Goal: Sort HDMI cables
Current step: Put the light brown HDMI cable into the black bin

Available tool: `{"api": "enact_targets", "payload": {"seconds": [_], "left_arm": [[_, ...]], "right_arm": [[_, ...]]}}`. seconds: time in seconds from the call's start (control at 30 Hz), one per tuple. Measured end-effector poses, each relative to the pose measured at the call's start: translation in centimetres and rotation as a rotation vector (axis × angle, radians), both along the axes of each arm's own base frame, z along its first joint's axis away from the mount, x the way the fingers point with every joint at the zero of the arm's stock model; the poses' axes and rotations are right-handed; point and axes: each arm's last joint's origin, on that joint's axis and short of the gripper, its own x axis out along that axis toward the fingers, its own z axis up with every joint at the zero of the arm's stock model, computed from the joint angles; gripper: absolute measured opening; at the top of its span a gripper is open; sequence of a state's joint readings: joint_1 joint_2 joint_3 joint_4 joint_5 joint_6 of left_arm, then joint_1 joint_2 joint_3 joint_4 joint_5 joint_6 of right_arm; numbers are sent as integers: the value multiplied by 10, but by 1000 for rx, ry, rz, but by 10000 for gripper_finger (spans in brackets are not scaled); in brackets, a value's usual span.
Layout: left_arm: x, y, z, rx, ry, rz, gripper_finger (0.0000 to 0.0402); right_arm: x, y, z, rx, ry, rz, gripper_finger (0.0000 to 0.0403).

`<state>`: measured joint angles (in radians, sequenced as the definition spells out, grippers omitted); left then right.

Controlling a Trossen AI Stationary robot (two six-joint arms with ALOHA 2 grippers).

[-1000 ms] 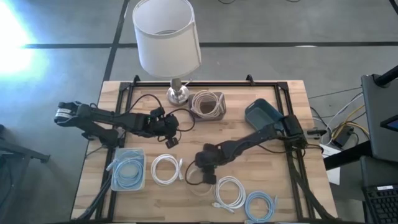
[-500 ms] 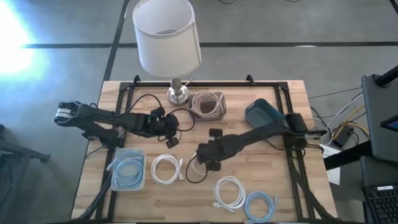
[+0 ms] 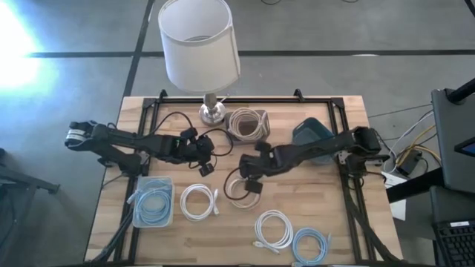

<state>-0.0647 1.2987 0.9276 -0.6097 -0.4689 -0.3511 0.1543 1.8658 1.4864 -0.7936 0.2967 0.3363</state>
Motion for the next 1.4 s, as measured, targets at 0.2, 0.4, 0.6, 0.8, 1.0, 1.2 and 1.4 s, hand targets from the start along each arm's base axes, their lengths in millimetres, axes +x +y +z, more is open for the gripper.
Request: {"api": "enact_targets", "payload": {"seconds": [0.2, 0.4, 0.6, 0.8, 1.0, 1.2, 1.4], "left_arm": [[0, 0, 0, 0, -1, 0, 125], [1, 0, 0, -1, -7, 0, 125], [0, 0, 0, -1, -6, -1, 125], [0, 0, 0, -1, -6, -1, 125], [0, 0, 0, -2, -6, -2, 125], [1, 0, 0, -3, -7, -2, 125], [1, 0, 0, -3, -7, -2, 125]], "right_arm": [[6, 5, -36, 119, 104, -11, 38], [15, 9, -57, 250, 148, -87, 79], [13, 11, -67, 312, 160, -265, 111], [7, 9, -78, 308, 159, -367, 129], [-3, 7, -95, 294, 175, -441, 134], [-7, 6, -104, 287, 148, -427, 133], [-4, 6, -101, 241, 158, -317, 81]]}}
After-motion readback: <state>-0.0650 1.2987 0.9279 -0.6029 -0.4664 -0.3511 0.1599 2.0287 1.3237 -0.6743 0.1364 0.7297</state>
